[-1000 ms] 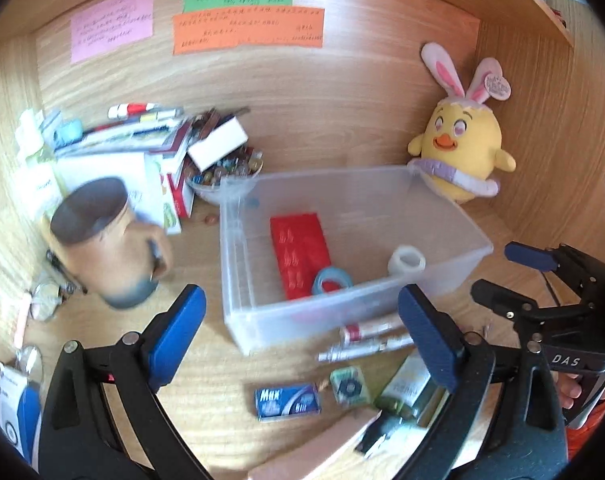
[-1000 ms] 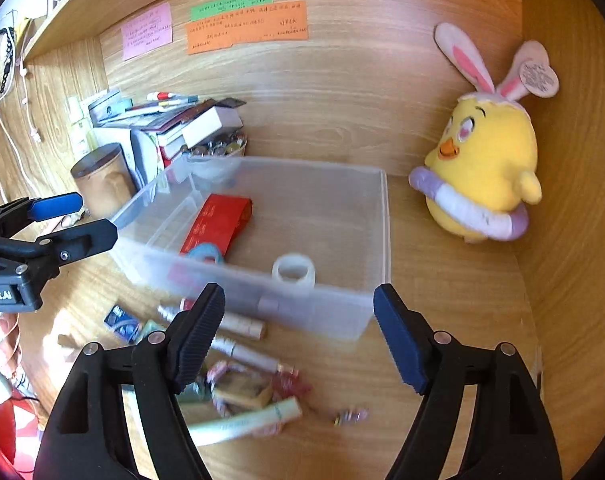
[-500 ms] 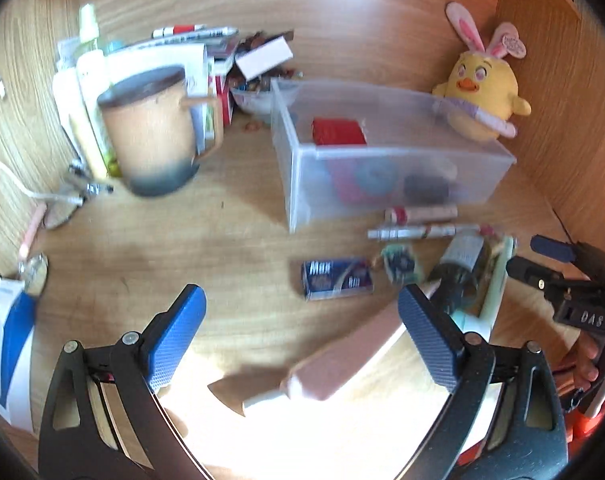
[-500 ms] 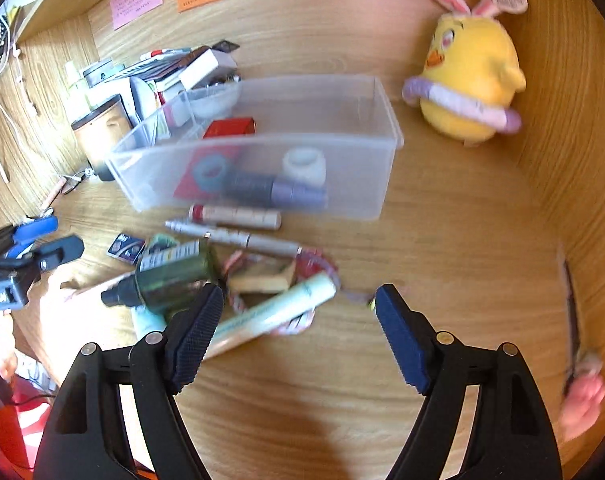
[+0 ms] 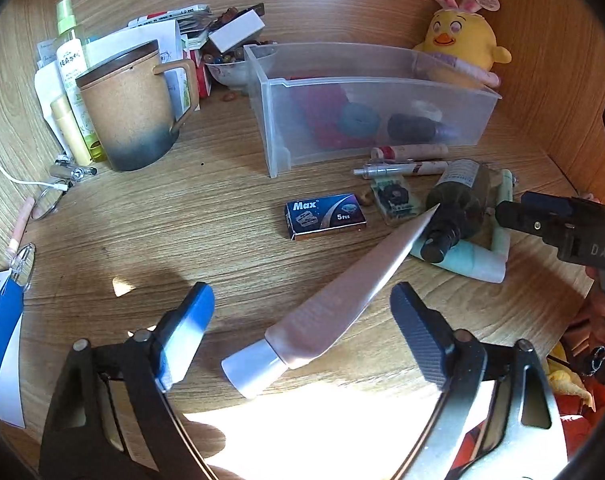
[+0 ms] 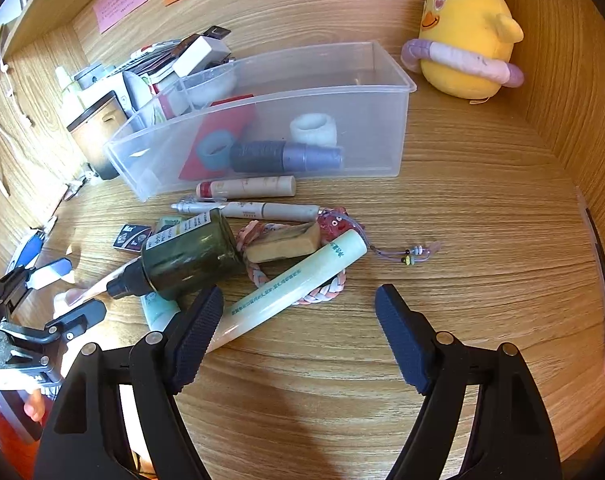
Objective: Organize objects
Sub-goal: 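Grasp the green-capped tube with the right tool while the left tool grasps the white cream tube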
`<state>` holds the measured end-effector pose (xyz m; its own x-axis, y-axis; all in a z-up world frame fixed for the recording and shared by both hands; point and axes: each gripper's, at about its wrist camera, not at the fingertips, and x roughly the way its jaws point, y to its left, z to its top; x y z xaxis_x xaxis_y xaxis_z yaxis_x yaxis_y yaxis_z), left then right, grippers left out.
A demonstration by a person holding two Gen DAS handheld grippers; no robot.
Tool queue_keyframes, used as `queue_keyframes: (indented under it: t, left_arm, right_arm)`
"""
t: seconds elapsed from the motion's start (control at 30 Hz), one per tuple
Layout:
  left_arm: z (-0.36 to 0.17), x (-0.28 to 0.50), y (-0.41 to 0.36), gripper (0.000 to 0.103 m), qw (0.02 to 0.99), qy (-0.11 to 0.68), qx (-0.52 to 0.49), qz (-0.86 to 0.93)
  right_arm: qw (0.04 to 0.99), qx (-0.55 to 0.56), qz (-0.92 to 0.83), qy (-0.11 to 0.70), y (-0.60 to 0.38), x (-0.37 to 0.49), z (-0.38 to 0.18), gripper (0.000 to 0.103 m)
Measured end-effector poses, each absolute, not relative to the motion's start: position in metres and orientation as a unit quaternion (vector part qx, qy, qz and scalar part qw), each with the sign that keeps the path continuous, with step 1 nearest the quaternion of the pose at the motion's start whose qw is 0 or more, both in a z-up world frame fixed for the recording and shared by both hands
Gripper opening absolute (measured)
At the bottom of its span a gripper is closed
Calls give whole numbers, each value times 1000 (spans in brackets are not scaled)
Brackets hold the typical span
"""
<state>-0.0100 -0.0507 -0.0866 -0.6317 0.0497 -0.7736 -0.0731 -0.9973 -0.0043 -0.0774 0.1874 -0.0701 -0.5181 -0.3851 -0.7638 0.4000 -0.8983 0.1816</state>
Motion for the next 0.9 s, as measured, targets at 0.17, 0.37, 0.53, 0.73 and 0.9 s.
queue_keyframes:
  t: [0.17,0.37,0.53,0.73,0.9]
  left_arm:
    - [-91,-13,-51,64,37,12,-428,903]
    - [-88,-10,-51,45,49,6,-424,904]
    - [-88,-11,-55,39,53,-11,-427,902]
    - [-82,-11,-52,31,69,-6,-423,903]
    - [-84,-18,-40,31,93,13,-433,897]
  right_arm:
    - [213,432,-876,18,190,-78,-70,57]
    - [203,428,-880,31,198,-76,-70,40]
    - [197,423,-883,43,203,-72,-71,27]
    - [199,420,-885,42,205,-72,-71,14]
    - [200,418,-885,47,205,-71,-71,14]
